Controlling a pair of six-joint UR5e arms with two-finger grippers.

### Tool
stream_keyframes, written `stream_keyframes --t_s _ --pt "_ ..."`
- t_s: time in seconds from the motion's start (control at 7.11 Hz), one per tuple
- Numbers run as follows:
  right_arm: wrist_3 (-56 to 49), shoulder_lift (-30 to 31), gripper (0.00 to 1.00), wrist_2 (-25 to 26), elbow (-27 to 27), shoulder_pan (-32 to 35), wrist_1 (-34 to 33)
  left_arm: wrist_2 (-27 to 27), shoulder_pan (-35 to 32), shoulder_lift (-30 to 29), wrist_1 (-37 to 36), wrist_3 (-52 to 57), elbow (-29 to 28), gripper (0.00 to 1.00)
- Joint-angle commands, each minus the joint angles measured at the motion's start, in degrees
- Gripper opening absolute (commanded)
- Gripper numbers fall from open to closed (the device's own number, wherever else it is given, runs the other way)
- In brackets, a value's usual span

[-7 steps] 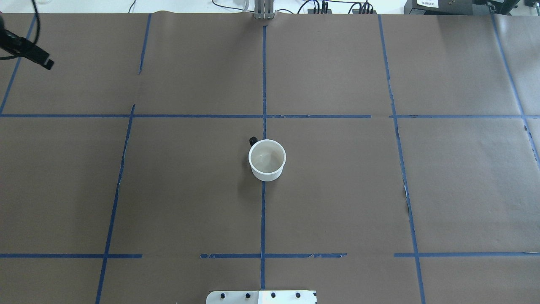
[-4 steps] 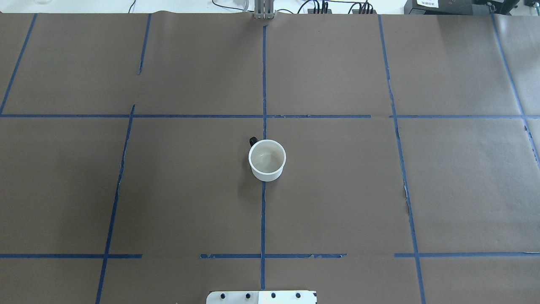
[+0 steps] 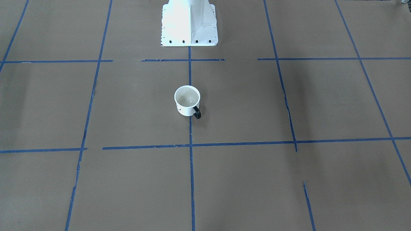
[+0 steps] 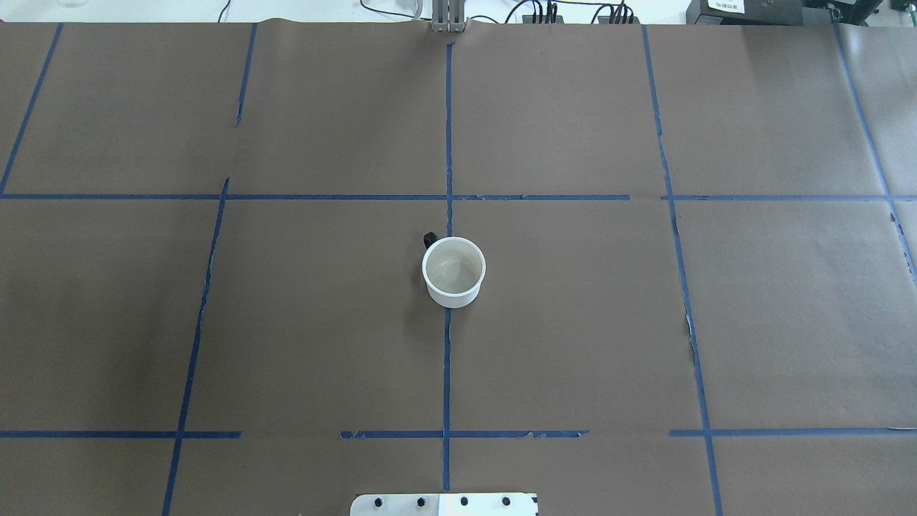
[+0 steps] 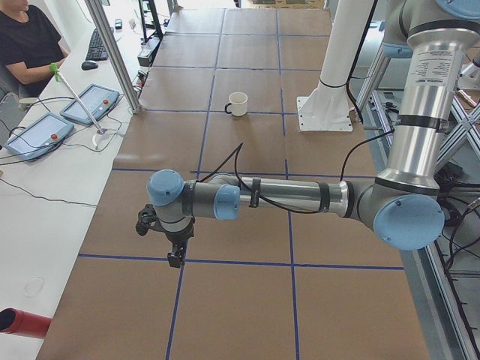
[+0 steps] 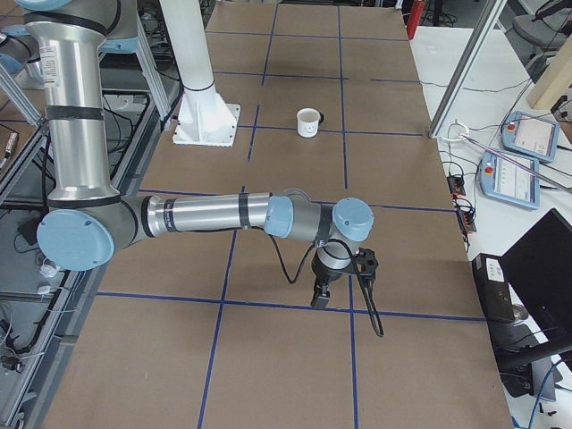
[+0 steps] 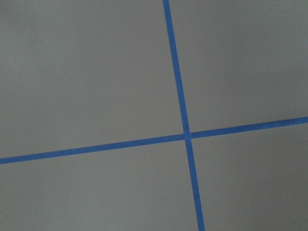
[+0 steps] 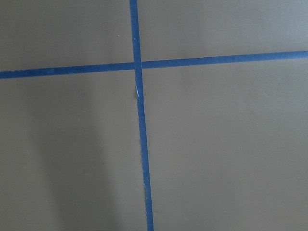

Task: Flip mug

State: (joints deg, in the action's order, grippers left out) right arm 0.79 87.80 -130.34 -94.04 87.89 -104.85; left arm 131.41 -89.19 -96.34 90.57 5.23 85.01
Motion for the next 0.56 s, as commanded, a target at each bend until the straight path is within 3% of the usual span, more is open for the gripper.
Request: stream_keyframes --t_s 0.0,0.42 --pt "0.0 0.0 1.0 0.0 0.0 0.0 0.0 0.25 -0.2 3.69 -0.13 -0.04 1.72 1.0" --pt "0.0 0.0 1.0 0.0 0.0 0.0 0.0 0.25 -0.64 6.07 -4.07 -0.13 7.79 1.0"
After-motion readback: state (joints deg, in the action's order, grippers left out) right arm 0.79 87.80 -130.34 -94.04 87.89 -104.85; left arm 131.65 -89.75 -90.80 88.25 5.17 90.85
